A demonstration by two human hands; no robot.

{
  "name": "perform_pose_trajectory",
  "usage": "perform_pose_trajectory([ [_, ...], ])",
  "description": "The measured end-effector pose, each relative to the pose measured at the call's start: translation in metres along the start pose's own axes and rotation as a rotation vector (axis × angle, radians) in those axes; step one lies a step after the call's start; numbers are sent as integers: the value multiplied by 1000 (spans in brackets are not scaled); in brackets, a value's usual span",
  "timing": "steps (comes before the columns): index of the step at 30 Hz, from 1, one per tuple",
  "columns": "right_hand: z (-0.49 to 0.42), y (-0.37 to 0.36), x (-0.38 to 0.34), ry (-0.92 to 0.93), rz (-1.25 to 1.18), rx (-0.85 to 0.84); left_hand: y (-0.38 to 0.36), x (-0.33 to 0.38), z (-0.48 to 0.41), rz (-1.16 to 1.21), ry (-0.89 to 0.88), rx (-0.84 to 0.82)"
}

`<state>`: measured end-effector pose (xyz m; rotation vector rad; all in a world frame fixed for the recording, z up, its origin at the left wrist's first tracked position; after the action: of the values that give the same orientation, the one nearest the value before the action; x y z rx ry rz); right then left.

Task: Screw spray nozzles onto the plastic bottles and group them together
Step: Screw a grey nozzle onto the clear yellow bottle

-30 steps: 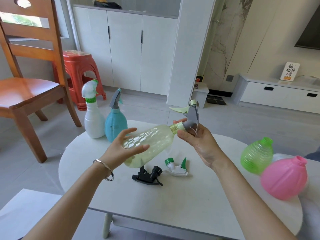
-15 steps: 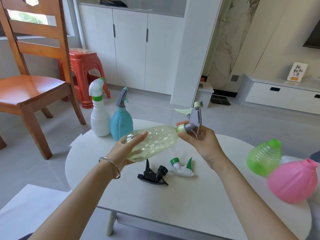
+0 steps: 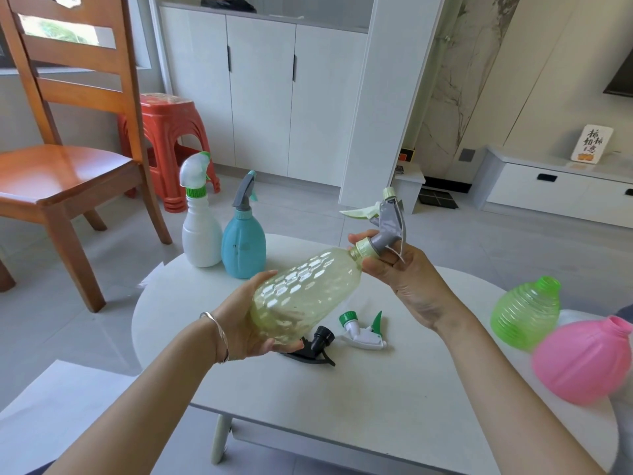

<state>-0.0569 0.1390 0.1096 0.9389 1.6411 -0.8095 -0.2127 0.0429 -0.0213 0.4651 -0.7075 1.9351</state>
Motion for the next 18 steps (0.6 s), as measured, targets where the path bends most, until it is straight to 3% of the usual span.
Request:
perform_pose_trajectory([
  [5,-3,6,5,7,20,105,3,10,-4,18,-129,51],
  [8,-4,16,11,-9,-41,264,5,33,4,24,-377,144],
  [13,-1,29,31,-172,-233,433,-4,64,33,-130,-843,136],
  [15,0,28,36,-220,-281,439,-7,63,34,-180,-868,75],
  [18,2,23,42,-248,-278,417,-9,56,29,-214,-698,38],
])
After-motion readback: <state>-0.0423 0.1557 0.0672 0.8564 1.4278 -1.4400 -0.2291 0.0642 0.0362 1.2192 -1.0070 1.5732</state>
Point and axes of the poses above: each hand's wrist, its own z-axis away from the middle knuckle, its own y-axis out of the back of the hand, x = y × z, the point moved 9 cm from there along -z, towards the middle knuckle, and after that the axes turned 13 degrees about x, right-handed, at the moved point
